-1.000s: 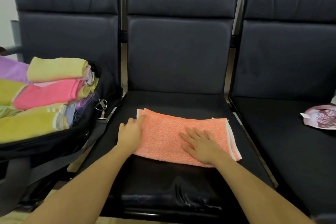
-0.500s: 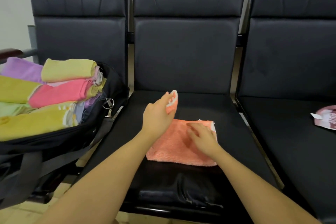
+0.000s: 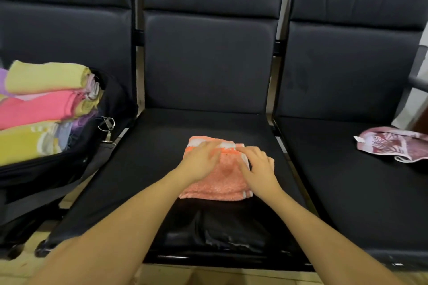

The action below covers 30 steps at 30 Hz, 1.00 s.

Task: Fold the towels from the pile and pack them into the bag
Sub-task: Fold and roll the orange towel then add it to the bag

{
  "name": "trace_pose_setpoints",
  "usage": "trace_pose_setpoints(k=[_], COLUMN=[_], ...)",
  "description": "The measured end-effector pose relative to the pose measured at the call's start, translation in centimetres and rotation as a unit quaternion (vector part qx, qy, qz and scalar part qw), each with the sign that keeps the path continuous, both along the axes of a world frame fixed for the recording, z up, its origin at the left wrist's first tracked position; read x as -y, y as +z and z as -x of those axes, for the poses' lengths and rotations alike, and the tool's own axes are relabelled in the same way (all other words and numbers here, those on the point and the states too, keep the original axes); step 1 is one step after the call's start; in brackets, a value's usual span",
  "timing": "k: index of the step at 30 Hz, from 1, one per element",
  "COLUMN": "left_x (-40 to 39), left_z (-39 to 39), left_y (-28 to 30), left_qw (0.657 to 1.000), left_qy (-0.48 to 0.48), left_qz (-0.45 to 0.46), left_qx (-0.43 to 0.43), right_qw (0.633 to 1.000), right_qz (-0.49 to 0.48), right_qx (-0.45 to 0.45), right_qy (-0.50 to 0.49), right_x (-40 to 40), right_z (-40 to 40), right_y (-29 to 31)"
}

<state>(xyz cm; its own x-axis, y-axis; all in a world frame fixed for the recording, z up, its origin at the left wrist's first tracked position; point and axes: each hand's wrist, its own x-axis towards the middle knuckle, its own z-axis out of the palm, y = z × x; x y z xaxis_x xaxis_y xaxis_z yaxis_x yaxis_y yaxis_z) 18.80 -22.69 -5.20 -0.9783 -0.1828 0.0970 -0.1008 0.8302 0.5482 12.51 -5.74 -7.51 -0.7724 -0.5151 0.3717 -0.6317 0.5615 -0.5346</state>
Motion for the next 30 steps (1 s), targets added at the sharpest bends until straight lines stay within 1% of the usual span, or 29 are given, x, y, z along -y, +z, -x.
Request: trace_pose_setpoints(k=[1, 2, 3, 4, 6, 8, 9, 12, 14, 17, 20, 22, 24, 25, 27, 30], left_x=[0.5, 0.8, 1.0, 1.2, 1.4, 1.8, 2.2, 3.1, 3.9, 5.1, 5.8, 5.6, 5.4, 5.4, 5.6, 6.2], left_z=[-0.7, -1.2, -1.7, -2.1, -2.4, -2.5, -2.4, -1.8, -1.0, 0.1, 0.0, -0.8, -1.7, -2.1, -2.8, -3.5], left_y=[-0.7, -1.6, -2.3, -2.8, -3.2, -3.3, -3.5, -4.4, -4.9, -5.2, -4.4, -3.9, -3.4, -3.0, -2.4, -2.3], left_qw=[0.995, 0.982, 0.968, 0.959, 0.953, 0.953, 0.952, 0.956, 0.960, 0.968, 0.967, 0.966, 0.965, 0.962, 0.955, 0.949], left_qy=[-0.016, -0.026, -0.026, -0.020, -0.013, -0.018, -0.023, -0.023, -0.019, -0.028, -0.055, -0.077, -0.093, -0.098, -0.095, -0.104], left_qz=[0.085, 0.152, 0.192, 0.210, 0.227, 0.225, 0.220, 0.202, 0.198, 0.180, 0.178, 0.201, 0.231, 0.246, 0.276, 0.294], left_qx=[0.052, 0.109, 0.160, 0.190, 0.199, 0.204, 0.213, 0.213, 0.196, 0.175, 0.171, 0.140, 0.082, 0.063, 0.051, 0.045], right_qw=[0.999, 0.997, 0.994, 0.990, 0.976, 0.943, 0.929, 0.913, 0.909, 0.907, 0.922, 0.942, 0.952, 0.950, 0.941, 0.936], right_qz=[-0.017, -0.032, -0.047, -0.074, -0.176, -0.305, -0.347, -0.391, -0.403, -0.408, -0.370, -0.304, -0.246, -0.241, -0.261, -0.273], right_qx=[-0.010, -0.013, -0.011, -0.007, -0.003, 0.030, 0.041, 0.011, 0.001, 0.022, 0.028, -0.001, -0.049, -0.056, -0.067, -0.122], right_qy=[0.037, 0.072, 0.099, 0.119, 0.132, 0.127, 0.125, 0.118, 0.108, 0.101, 0.115, 0.144, 0.178, 0.193, 0.205, 0.184], right_x=[0.2, 0.4, 0.6, 0.7, 0.5, 0.3, 0.3, 1.0, 1.8, 2.9, 3.1, 2.8, 2.6, 2.5, 2.4, 2.6], right_z=[0.0, 0.0, 0.1, 0.0, -0.1, -0.1, 0.0, 0.6, 1.3, 2.2, 2.3, 1.9, 1.2, 1.0, 1.3, 1.2], right_y=[-0.1, -0.3, -0.5, -0.8, -1.2, -1.5, -1.7, -2.1, -2.3, -2.2, -1.3, -0.9, -0.7, -0.8, -1.6, -2.1])
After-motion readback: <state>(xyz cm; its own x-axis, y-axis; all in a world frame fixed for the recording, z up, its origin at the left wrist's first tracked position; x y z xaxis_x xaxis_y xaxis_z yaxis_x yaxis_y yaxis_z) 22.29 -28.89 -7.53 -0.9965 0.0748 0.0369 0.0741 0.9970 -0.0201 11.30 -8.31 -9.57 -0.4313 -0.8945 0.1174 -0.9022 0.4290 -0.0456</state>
